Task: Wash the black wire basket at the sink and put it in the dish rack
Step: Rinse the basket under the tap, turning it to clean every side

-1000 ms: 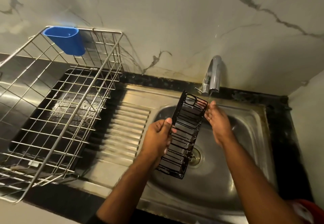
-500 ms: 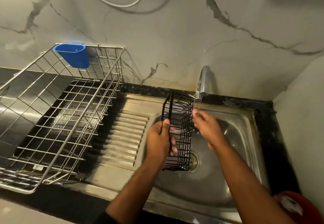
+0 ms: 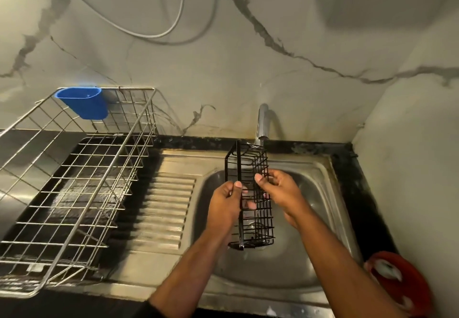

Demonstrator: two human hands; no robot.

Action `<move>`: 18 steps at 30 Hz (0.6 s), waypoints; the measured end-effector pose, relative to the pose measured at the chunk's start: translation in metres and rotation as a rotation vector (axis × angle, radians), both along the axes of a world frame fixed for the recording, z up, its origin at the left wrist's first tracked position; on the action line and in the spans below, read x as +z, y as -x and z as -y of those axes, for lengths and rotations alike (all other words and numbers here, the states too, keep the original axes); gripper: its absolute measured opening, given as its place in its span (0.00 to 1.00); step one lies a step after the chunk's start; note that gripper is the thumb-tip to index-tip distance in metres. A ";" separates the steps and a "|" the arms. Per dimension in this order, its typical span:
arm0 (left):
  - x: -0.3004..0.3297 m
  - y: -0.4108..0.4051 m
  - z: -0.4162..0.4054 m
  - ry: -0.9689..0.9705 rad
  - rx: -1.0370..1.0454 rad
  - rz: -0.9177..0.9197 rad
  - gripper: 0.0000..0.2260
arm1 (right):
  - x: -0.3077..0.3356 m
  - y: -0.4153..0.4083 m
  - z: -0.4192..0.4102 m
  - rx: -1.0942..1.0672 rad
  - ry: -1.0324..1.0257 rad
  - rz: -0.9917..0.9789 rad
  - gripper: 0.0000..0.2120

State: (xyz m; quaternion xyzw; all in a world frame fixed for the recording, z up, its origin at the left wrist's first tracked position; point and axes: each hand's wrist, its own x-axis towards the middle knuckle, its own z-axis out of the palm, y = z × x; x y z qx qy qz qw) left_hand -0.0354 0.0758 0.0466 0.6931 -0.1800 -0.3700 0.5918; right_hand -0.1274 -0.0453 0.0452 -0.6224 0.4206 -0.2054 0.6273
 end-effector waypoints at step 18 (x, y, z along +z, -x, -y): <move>0.003 -0.004 0.010 0.116 0.182 -0.209 0.06 | -0.002 0.014 0.007 0.079 0.167 -0.082 0.14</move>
